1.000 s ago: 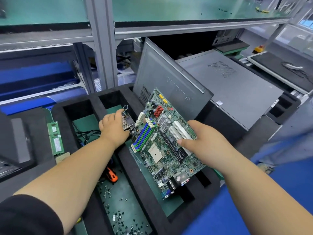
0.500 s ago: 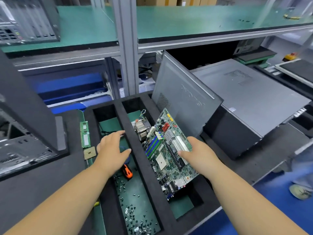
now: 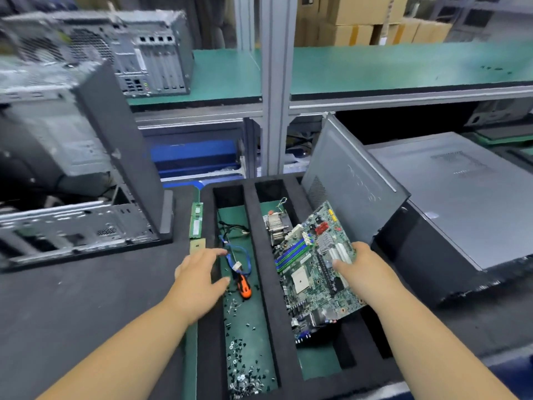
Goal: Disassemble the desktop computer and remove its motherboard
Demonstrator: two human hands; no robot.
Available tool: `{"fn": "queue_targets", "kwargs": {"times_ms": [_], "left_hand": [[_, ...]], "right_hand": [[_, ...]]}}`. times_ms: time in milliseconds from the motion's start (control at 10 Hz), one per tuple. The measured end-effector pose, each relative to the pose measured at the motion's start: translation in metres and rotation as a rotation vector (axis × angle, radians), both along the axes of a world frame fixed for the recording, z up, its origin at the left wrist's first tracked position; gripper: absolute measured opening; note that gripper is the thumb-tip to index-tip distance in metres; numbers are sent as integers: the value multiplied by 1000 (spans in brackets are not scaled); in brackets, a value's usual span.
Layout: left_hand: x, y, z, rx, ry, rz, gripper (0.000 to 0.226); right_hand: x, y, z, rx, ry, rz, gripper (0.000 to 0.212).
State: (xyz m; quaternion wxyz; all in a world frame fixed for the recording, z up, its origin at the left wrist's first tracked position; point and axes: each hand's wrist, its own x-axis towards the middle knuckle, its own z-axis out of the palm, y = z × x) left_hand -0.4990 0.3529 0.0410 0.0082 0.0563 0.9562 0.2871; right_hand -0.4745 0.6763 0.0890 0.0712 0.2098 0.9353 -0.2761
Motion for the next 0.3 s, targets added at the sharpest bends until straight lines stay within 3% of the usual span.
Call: {"fn": "queue_targets", "kwargs": {"times_ms": [200,300], "left_hand": [[31,-30,16,-56,-3,103,52],[42,-45,26,-40,26,114,51]], "right_hand": [[-3,-3,3,49,-91,51,64],[-3,-14,10,73,-44,49,70]]}}
